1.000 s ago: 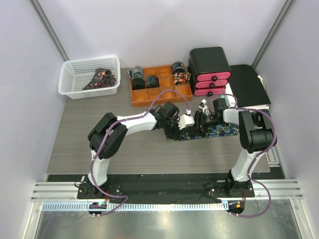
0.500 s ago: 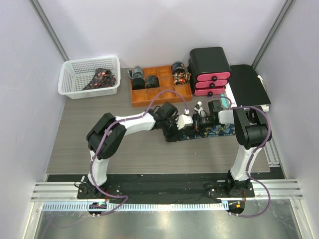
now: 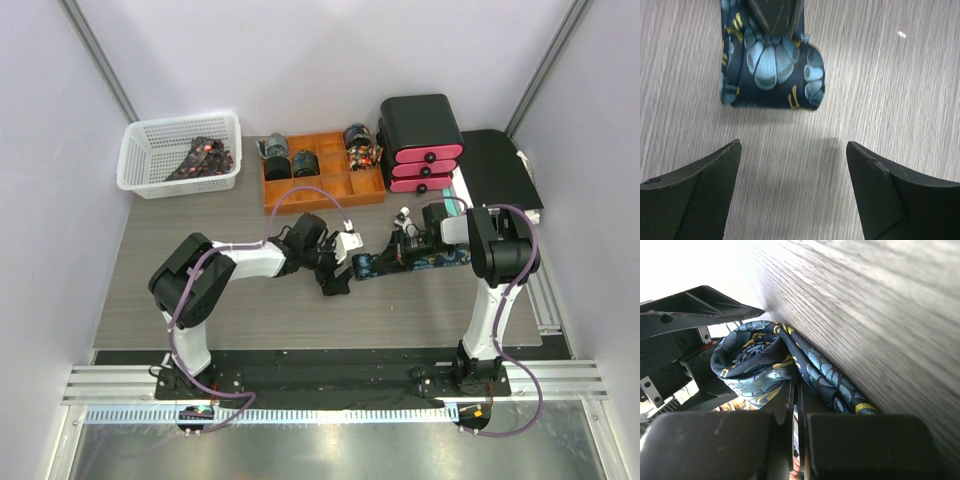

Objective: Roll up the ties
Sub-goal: Roll the tie at the center of the board.

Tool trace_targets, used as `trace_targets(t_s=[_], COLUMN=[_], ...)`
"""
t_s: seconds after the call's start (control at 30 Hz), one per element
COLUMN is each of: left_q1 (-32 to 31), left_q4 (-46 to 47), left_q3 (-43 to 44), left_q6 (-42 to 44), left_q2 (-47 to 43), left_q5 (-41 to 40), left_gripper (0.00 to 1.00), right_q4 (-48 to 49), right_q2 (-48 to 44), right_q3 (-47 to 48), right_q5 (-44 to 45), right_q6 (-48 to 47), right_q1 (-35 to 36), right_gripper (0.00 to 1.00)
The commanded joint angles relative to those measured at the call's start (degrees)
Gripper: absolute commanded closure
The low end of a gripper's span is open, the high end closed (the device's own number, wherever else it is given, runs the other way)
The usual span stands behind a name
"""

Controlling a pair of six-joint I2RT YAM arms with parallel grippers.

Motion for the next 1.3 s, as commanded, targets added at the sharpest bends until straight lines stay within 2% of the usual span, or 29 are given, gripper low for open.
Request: trace_targets(t_s=[0.0, 0.13, 0.53, 0.7, 1.27], left_q1=[-0.93, -2.07, -4.36, -4.36, -5.15], left_q4=[16.53, 22.26, 26.66, 22.8, 19.63], left_q3=[-1.65, -1.38, -3.4, -3.32, 1.87], left_q6=[-2.65, -2.03, -3.0, -0.81, -2.64], left_q2=[1.44, 4.35, 4.53, 1.98, 4.26], left_q5=[2.03, -0.07, -8.59, -8.52, -7.2], left_gripper=[0.14, 0.14, 0.13, 0.06, 0.05], right_q4=[-3.56, -3.83, -5.5, -5.76, -6.2], right_q2=[4.64, 5.17, 5.61, 5.52, 5.35], right_q3=[-0.25, 0.02, 0.02, 0.1, -0.34], right_q5=[11.36, 11.01, 10.92, 10.92, 10.48], right_q6=[-2.14, -2.14, -3.37, -3.55, -3.81], right_q1=[-0.08, -0.08, -0.07, -0.16, -0.07], right_gripper=[0.99, 0.99, 0.99, 0.99, 0.99])
